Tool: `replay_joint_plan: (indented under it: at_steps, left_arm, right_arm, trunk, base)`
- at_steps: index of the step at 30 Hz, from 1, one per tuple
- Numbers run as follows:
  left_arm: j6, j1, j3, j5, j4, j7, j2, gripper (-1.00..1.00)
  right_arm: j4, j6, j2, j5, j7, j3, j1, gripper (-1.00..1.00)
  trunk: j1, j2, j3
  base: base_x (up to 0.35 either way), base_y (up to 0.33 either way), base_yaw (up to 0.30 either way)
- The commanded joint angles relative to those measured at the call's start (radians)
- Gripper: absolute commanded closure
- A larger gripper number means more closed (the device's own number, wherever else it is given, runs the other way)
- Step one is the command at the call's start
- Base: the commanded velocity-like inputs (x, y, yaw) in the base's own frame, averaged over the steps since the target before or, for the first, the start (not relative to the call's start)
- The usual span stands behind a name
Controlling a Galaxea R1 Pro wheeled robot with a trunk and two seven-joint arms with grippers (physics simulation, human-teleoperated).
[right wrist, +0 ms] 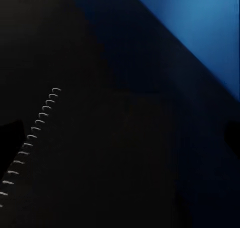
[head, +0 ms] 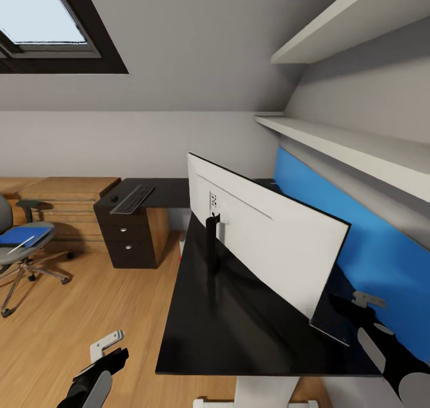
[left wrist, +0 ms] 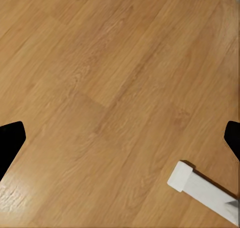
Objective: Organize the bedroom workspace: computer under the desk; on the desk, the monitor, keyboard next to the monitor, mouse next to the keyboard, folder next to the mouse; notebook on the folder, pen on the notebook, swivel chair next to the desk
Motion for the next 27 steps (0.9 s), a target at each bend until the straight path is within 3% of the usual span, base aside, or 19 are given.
replay_joint_plan:
  at_steps: [1, 15, 27]
  left_arm:
    - [0.002, -0.001, -0.003, 0.008, -0.002, 0.008, 0.001, -1.0]
    - [0.002, -0.001, -0.006, 0.009, 0.014, 0.006, 0.001, -1.0]
    - [0.002, -0.001, -0.003, 0.009, 0.008, 0.008, -0.002, -1.0]
  right_arm:
    - [0.0, -0.003, 0.0, -0.009, 0.0, 0.002, -0.001, -1.0]
    - [0.001, -0.003, -0.001, -0.009, -0.004, 0.002, -0.001, -1.0]
    - [-0.001, -0.002, -0.002, -0.009, -0.006, 0.002, -0.001, -1.0]
  trunk:
    - [0.001, -0.001, -0.001]
    - [0.001, -0.001, -0.001]
    - [0.047, -0.085, -0.039]
  base:
    - [0.24, 0.0, 0.0]
    - [0.027, 0.0, 0.0]
    - [0.0, 0.0, 0.0]
